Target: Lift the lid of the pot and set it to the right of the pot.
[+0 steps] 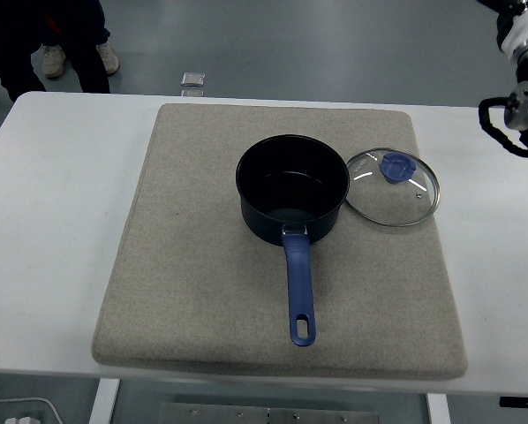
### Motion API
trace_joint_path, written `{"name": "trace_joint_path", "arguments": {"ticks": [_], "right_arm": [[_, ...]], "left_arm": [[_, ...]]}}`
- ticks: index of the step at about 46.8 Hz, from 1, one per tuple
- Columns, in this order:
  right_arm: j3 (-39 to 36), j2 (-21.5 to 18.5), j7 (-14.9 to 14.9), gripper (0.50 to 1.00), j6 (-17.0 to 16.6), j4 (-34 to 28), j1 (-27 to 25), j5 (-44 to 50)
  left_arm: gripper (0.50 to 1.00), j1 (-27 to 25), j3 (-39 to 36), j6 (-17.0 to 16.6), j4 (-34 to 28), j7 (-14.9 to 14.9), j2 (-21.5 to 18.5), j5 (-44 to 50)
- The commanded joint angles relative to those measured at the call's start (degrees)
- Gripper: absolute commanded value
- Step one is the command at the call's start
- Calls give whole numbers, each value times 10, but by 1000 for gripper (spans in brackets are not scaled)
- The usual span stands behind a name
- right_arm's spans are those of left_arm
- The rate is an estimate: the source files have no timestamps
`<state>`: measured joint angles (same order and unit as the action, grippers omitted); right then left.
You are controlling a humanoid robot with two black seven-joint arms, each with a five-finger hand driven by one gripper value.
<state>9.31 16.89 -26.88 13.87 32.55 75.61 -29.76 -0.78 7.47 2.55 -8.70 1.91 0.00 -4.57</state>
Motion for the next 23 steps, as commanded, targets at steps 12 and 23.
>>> {"name": "trace_joint_path", "arguments": {"ticks": [12, 23], "right_arm": [[-39, -20, 17, 911, -5, -5, -78, 11], [-42, -18, 13, 917, -1, -5, -67, 18]], "left_arm": [[1000, 0, 0, 0, 0, 0, 0, 0], [1000, 0, 0, 0, 0, 0, 0, 0]]}}
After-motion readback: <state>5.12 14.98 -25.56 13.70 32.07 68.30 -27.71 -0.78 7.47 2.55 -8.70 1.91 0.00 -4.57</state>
